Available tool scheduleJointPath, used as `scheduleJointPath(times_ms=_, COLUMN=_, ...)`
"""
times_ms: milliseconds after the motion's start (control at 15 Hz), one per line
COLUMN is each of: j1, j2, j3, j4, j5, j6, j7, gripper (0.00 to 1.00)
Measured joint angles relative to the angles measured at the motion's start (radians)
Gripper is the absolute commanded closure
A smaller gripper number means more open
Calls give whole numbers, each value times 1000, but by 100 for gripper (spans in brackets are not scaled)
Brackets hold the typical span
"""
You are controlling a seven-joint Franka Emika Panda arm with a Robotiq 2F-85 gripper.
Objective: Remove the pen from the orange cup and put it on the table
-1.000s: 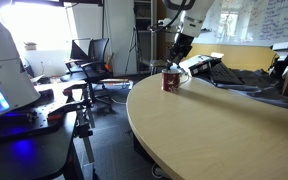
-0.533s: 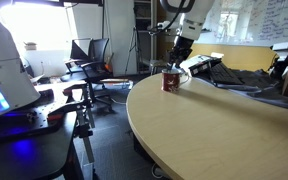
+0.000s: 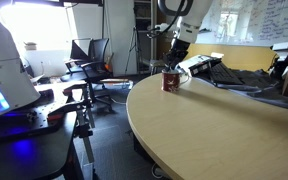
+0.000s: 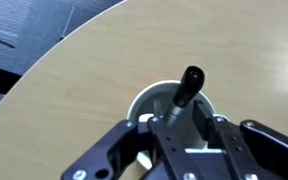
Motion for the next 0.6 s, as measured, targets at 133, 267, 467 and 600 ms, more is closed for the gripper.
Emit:
scheduleJointPath(times_ms=133, j1=0, j2=4, j3=4, j4=0, j5=0, j6=-2, j7=-8, gripper=58)
scheduleJointPath(times_ms=267, j1=0, j2=7, j3=4, j4=0, j5=0, j6=-10, j7=-9, gripper=62)
scheduleJointPath(times_ms=467, j1=-1, j2=12, j3=5, j4=0, j5=0, j6=-18, j7=-12, gripper=82)
scheduleJointPath(times_ms=600, j1=-1, j2=16, j3=9, j4=2, j5=1, j6=-18, j7=-13, gripper=94)
